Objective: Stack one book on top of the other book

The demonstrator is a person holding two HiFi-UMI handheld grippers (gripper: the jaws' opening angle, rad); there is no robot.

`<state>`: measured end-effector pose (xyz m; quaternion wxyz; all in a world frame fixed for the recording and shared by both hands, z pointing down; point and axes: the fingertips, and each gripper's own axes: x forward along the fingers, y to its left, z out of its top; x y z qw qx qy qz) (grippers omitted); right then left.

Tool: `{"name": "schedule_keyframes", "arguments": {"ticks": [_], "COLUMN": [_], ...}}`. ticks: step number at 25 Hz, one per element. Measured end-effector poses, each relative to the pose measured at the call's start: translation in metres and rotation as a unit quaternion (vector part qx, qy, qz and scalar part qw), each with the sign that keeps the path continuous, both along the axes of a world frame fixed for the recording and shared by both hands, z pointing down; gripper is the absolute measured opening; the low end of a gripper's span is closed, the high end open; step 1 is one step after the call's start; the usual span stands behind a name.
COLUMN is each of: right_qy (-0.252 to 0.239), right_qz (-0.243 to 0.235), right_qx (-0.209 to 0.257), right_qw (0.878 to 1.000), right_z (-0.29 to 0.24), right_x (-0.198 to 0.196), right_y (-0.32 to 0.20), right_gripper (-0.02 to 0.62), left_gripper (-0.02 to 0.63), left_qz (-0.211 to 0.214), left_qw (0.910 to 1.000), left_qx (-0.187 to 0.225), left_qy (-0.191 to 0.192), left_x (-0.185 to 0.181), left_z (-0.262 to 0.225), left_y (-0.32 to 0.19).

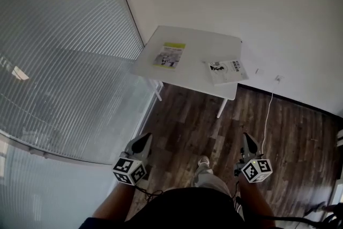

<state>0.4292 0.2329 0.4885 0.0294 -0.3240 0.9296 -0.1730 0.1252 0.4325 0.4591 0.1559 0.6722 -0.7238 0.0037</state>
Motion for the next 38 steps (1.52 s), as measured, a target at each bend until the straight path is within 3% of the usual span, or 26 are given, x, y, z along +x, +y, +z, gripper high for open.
{"name": "schedule_keyframes", "arguments": {"ticks": [5, 10, 13, 20, 28, 34, 38], "right_qy": [-0.002, 0.02, 0.026, 0.051, 0.073, 0.068, 0.07], "right_qz": [-0.029, 0.005, -0.006, -0.006, 0.073, 0.114, 0.145], "right_qx": [-0.023, -0.002, -0.002, -0.025, -0.055, -0.056, -0.056], "right_qw": [0.999, 1.0, 1.0, 0.998, 0.993, 0.99, 0.985], "right_z": [-0.002, -0.002, -0.001, 0.01, 0.019, 0.002, 0.008], "right_x": [-0.033, -0.041, -0.062, -0.103, -0.134, -0.18, -0.203], "right_y": [-0.057, -0.127, -0.159, -0.201, -0.247, -0.275, -0.296], "right_gripper": [0.002, 0.002, 0.002, 0.002, 0.002, 0.002, 0.002], "left_gripper": [0.008, 0.008, 0.008, 0.008, 0.008, 0.008, 0.008], "left_qz": [-0.006, -0.046, -0.06, -0.039, 0.039, 0.115, 0.149], "left_qw": [0.9998, 0.9982, 0.9976, 0.9988, 0.9992, 0.9934, 0.9887], "left_qx": [0.005, 0.02, 0.011, -0.018, -0.013, 0.008, 0.007], "left_qy": [-0.016, -0.032, -0.032, -0.021, -0.001, -0.004, 0.017], "left_x": [-0.02, -0.046, -0.058, -0.098, -0.167, -0.208, -0.232], "left_z": [-0.026, -0.039, -0.033, -0.006, 0.003, -0.017, -0.007], "left_y": [-0.06, -0.106, -0.124, -0.163, -0.276, -0.359, -0.391]}}
